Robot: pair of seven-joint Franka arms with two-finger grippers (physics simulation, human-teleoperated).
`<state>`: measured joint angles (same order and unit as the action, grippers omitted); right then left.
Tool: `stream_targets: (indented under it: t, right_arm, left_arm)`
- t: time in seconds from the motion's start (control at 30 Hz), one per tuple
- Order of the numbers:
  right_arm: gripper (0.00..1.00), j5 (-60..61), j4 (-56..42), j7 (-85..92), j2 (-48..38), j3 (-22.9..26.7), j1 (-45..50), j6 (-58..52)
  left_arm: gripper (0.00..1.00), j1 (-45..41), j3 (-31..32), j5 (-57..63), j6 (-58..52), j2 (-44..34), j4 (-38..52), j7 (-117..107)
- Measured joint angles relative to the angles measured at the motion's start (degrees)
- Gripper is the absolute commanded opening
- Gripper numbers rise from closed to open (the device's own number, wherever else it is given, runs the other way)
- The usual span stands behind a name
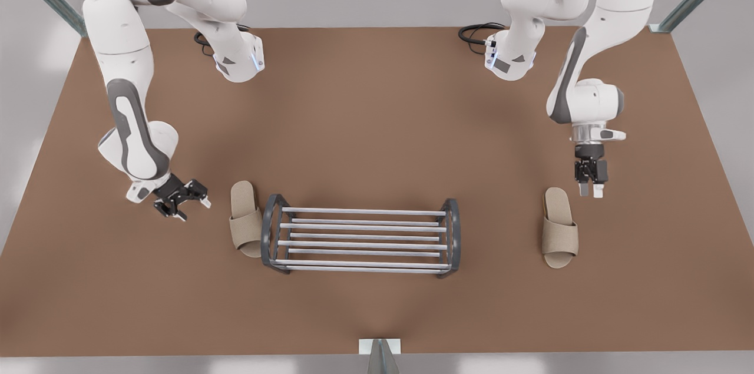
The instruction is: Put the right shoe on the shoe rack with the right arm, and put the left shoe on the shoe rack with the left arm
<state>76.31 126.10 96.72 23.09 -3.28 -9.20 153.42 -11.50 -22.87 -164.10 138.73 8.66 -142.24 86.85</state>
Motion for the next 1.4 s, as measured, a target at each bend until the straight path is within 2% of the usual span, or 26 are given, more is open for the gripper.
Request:
stream_targets:
  t: [0.2, 0.43, 0.67, 1.4]
  right_arm:
    - [1.00, 14.20, 4.36, 19.56, -1.36, -0.12, 2.32, 5.47]
    - [1.00, 24.36, 3.85, 35.54, -0.10, -0.16, 5.97, 7.26]
    - [1.00, 27.56, 2.47, 46.36, 0.20, -0.14, 5.63, 6.25]
    - [1.00, 33.10, -6.56, 62.01, 5.74, -0.41, 8.93, 4.50]
  left_arm:
    - [1.00, 0.19, 2.19, -1.90, 0.00, 3.10, 0.05, 5.86]
    - [1.00, 0.47, 4.61, -1.10, 3.17, 6.35, 4.34, -3.18]
    - [1.00, 1.26, 5.51, -0.46, 4.12, 11.83, 8.23, -11.08]
    - [1.00, 2.34, 5.93, 1.34, 4.55, 16.68, 15.79, -23.29]
